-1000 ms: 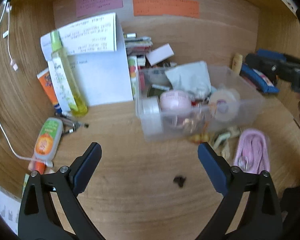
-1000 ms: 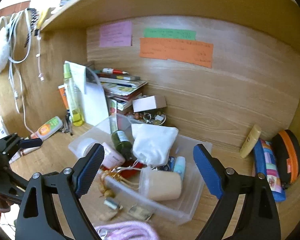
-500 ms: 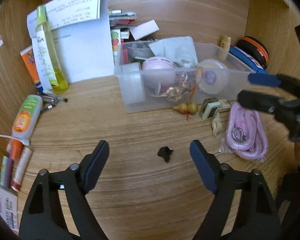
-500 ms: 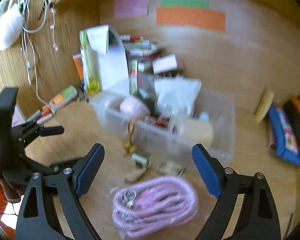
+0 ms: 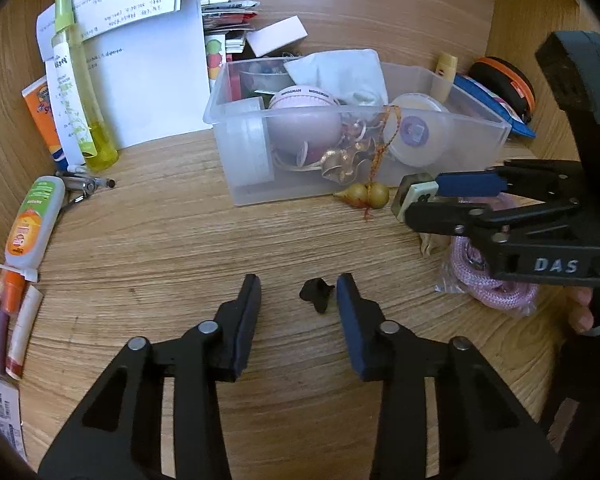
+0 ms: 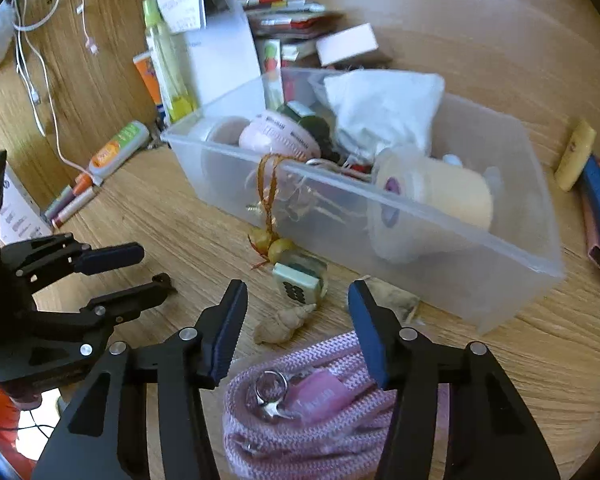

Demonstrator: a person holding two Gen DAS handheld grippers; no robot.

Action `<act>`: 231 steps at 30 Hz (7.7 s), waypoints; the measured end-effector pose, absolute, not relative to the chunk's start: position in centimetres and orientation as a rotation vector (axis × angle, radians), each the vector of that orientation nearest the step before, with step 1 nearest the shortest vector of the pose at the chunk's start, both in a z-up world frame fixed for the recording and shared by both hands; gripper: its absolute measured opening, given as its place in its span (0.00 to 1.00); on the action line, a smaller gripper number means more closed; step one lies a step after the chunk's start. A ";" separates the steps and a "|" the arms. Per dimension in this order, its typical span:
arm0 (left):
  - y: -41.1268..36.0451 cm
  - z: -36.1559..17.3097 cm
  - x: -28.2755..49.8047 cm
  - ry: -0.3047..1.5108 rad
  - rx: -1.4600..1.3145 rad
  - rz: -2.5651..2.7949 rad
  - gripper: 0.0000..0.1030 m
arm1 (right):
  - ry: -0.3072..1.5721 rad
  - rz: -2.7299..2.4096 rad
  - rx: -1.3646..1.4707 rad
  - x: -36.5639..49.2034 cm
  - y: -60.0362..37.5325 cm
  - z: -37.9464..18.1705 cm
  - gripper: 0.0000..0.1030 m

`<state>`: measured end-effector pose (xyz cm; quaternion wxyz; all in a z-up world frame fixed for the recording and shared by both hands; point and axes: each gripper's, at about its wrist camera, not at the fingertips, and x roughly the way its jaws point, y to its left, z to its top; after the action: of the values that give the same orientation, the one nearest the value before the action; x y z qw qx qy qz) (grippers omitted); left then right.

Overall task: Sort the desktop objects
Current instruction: 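Grasp the black clip with the left tool while the right tool grasps the green-white tile, then carry the black clip and green-white tile over the clear box, then open both tools to release the clip and tile into the box, then withdraw both open tools from the box, then move the left tool to the yellow gourd while the right tool approaches the striped block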

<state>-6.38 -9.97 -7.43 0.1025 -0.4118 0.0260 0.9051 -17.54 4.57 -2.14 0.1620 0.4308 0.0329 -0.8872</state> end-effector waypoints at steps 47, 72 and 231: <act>-9.7 -2.6 -5.7 -0.097 -0.982 2.818 0.15 | -0.113 -2.647 0.952 -13.9 10.0 4.5 0.22; -6.3 1.5 -12.8 -0.171 -0.888 2.770 0.15 | -0.094 -2.696 0.856 -20.5 11.9 7.9 0.22; -3.9 -9.2 -13.8 0.049 -1.315 2.669 0.72 | -0.274 -2.715 1.228 -14.0 11.5 -1.2 0.37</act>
<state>-13.78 -3.92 -9.19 0.0829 -0.4403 0.0162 0.8939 -13.95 11.55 -1.22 0.0745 0.4093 -0.0913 -0.9047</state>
